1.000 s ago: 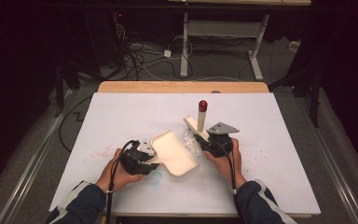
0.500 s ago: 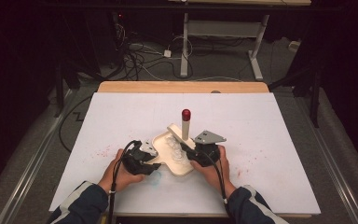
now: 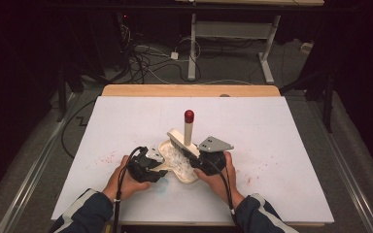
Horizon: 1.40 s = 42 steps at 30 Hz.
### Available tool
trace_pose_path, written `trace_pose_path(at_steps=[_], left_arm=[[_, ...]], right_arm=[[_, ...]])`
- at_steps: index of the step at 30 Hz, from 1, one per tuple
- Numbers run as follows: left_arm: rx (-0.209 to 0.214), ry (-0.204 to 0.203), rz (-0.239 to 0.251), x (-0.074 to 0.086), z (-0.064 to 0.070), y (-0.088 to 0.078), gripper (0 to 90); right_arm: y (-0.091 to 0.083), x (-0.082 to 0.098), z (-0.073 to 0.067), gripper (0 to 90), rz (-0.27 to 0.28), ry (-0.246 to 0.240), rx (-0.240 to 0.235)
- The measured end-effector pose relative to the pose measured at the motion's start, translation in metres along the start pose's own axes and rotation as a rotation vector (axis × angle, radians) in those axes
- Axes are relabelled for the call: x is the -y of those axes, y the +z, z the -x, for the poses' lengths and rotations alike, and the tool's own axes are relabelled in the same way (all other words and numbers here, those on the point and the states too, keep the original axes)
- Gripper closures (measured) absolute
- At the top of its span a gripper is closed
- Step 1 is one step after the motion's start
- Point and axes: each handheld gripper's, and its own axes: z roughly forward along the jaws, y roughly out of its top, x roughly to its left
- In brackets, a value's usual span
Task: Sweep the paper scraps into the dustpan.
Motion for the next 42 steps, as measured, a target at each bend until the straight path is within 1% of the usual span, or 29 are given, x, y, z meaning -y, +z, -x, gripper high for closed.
trace_pose_path(at_steps=[2,5,7,8,10,13,15,18,21,22,24,27,30,32,35,39,42], left_arm=[[0.000,0.001,-0.002,0.000,0.000,0.000,63.8],[0.000,0.001,-0.002,0.000,0.000,0.000,63.8],[0.003,0.000,-0.002,0.000,-0.001,0.000,63.8],[0.004,0.000,-0.003,0.001,-0.001,0.000,63.8],[0.004,0.001,-0.005,0.001,-0.001,-0.001,63.8],[0.002,0.005,-0.008,0.001,-0.001,-0.001,63.8],[0.002,0.008,-0.008,0.001,-0.001,-0.001,63.9],[-0.003,0.017,-0.012,0.001,-0.001,-0.002,63.8],[-0.001,0.028,-0.021,0.002,0.000,-0.003,63.8],[-0.002,0.034,-0.023,0.002,0.001,-0.003,63.8],[-0.001,0.040,-0.028,0.002,0.002,-0.003,63.8],[-0.003,0.050,-0.032,0.001,0.004,-0.003,63.8],[-0.005,0.058,-0.039,0.002,0.006,-0.003,63.8],[-0.005,0.060,-0.045,0.002,0.008,-0.003,63.8],[-0.005,0.056,-0.049,0.002,0.008,-0.002,63.9],[-0.008,0.060,-0.055,0.001,0.009,0.000,63.8],[-0.004,0.059,-0.051,0.000,0.010,0.001,63.8]], right_arm=[[-0.004,-0.003,0.003,67.3,0.019,0.011,0.000],[-0.011,-0.007,0.006,67.4,0.058,0.021,0.014],[-0.015,-0.010,0.011,67.4,0.070,0.030,0.009],[-0.017,-0.011,0.013,67.4,0.079,0.039,0.015],[-0.020,-0.013,0.018,67.4,0.088,0.047,0.021],[-0.025,-0.014,0.026,67.4,0.088,0.046,0.046],[-0.027,-0.013,0.032,67.4,0.086,0.066,0.053],[-0.029,-0.011,0.039,67.4,0.071,0.083,0.066],[-0.036,-0.008,0.044,67.4,0.058,0.092,0.082],[-0.039,-0.006,0.045,67.4,0.052,0.090,0.085],[-0.047,-0.002,0.046,67.4,0.028,0.069,0.092],[-0.062,0.008,0.049,67.4,-0.002,0.070,0.081],[-0.080,0.017,0.052,67.4,-0.022,0.048,0.076],[-0.092,0.022,0.054,67.4,-0.032,0.042,0.073],[-0.107,0.031,0.056,67.4,-0.045,0.055,0.072],[-0.119,0.041,0.056,67.4,-0.071,0.052,0.070],[-0.119,0.047,0.055,67.4,-0.090,0.056,0.058]])
